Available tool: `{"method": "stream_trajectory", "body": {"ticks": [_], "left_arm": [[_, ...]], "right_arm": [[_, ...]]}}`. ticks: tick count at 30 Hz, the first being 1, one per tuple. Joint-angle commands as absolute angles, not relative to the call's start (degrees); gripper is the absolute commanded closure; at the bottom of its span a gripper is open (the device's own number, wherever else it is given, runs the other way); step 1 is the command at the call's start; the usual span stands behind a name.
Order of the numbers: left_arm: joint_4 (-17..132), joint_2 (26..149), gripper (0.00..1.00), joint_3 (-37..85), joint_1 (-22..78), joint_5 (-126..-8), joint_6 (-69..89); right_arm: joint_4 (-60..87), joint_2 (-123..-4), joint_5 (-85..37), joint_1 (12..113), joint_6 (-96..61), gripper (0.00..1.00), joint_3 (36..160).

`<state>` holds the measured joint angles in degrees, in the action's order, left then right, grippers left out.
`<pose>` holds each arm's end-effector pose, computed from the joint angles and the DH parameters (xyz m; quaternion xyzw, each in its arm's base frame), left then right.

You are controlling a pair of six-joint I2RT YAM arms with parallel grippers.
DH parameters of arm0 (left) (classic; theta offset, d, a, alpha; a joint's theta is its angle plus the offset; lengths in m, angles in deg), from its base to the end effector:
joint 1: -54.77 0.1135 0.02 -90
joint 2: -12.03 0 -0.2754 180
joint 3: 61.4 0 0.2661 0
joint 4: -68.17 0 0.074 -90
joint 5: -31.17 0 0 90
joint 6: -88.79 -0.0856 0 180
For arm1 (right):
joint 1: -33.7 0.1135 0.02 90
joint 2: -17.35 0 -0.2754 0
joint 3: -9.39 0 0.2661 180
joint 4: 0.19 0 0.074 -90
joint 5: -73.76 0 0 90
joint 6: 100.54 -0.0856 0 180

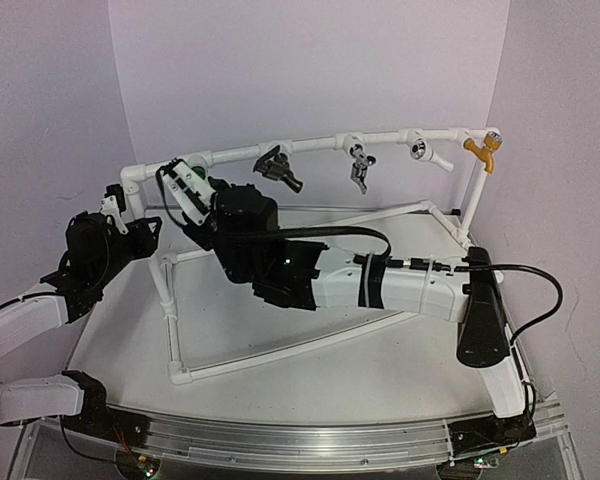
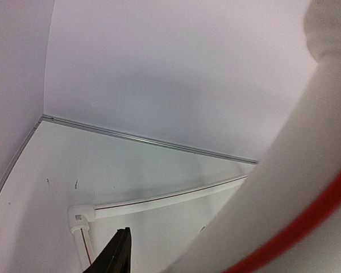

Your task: Install the water faucets

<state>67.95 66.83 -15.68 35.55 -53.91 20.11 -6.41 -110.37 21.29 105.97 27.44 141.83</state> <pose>0.2679 -0.0856 0.2708 -0.0417 0.7608 -0.1934 0.6181 0.2303 0.5489 0.3802 -0.3525 0.5481 0.0196 0.7582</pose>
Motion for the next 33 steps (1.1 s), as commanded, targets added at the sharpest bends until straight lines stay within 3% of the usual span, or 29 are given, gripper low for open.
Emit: {"method": "stream_trajectory", "body": {"ticks": [1,6,13,19,25,33], "left_arm": [[62.62,68.93,1.0,-14.06,33.52,-62.01,32.84],[62.6,69.95,1.0,-13.4,33.53,-61.93,33.19],[62.63,69.63,1.0,-13.5,33.58,-61.55,33.38],[62.62,69.46,1.0,-13.42,33.57,-61.64,33.13],[62.63,69.39,1.0,-13.16,33.55,-62.37,32.64],[62.62,68.33,1.0,-13.82,33.59,-61.78,32.24]], "right_arm": [[-24.07,-100.9,8.6,105.15,-17.35,1.0,132.09],[-34.33,-98.74,4.65,105.18,-34.37,0.95,126.49],[-27.23,-96.4,0.68,105.15,-23.0,0.44,124.94],[-19.9,-87.28,-5.85,105.37,-3.81,0.21,112.46],[-6.51,-82.57,-7.14,108.49,33.66,0.16,109.42],[-5.52,-83.21,2.61,109.81,75.49,0.09,112.75]]}}
